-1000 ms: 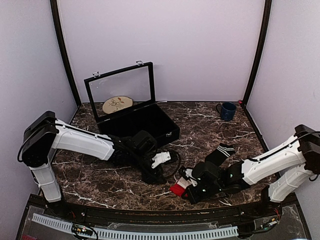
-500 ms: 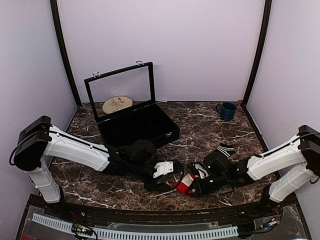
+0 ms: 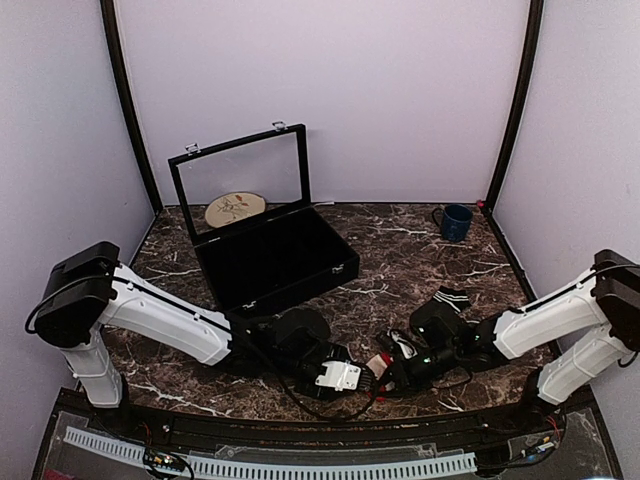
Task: Roll the socks
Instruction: Roll the sock at the center of the board.
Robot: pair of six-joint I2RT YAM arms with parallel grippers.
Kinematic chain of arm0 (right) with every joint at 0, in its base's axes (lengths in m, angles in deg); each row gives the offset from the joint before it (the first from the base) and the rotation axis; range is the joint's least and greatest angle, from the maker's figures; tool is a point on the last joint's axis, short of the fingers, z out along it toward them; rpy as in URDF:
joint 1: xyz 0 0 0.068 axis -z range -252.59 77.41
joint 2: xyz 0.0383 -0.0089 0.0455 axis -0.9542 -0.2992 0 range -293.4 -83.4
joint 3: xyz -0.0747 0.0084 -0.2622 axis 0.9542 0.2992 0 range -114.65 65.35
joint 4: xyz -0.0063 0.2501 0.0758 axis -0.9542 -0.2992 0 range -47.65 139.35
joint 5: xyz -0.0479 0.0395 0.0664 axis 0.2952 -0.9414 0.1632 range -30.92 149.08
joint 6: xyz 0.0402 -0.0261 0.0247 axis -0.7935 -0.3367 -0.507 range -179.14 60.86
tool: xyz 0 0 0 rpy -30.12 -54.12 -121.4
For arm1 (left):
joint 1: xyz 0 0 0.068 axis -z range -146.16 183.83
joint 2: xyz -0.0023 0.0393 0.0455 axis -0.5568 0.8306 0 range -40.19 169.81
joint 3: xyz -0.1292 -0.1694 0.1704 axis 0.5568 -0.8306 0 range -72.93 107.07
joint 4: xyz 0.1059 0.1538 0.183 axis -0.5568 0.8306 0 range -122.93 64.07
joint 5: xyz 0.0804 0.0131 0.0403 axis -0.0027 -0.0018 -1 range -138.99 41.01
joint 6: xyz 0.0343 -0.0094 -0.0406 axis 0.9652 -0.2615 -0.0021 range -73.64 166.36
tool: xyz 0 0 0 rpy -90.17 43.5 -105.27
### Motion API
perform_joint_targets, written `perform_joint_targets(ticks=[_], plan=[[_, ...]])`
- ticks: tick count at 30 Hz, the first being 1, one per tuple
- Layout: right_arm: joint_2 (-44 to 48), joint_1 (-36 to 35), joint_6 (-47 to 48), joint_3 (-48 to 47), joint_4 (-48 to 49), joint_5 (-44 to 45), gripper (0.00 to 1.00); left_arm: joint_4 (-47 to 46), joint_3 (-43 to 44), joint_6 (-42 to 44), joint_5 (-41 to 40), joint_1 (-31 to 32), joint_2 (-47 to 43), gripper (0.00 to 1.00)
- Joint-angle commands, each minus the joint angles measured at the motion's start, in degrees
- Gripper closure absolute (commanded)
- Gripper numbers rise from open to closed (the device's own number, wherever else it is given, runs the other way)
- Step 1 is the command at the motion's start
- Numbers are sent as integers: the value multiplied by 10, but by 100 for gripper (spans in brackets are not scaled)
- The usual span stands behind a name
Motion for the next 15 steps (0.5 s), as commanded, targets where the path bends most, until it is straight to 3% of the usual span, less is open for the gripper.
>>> perform_joint_targets(ticks=[1, 15], plan=[[-4, 8, -15, 19, 25, -30, 100, -27, 6, 55, -31, 11, 15, 39], [-15, 10, -26, 33, 60, -54, 100, -49, 34, 85, -58, 29, 61, 45]])
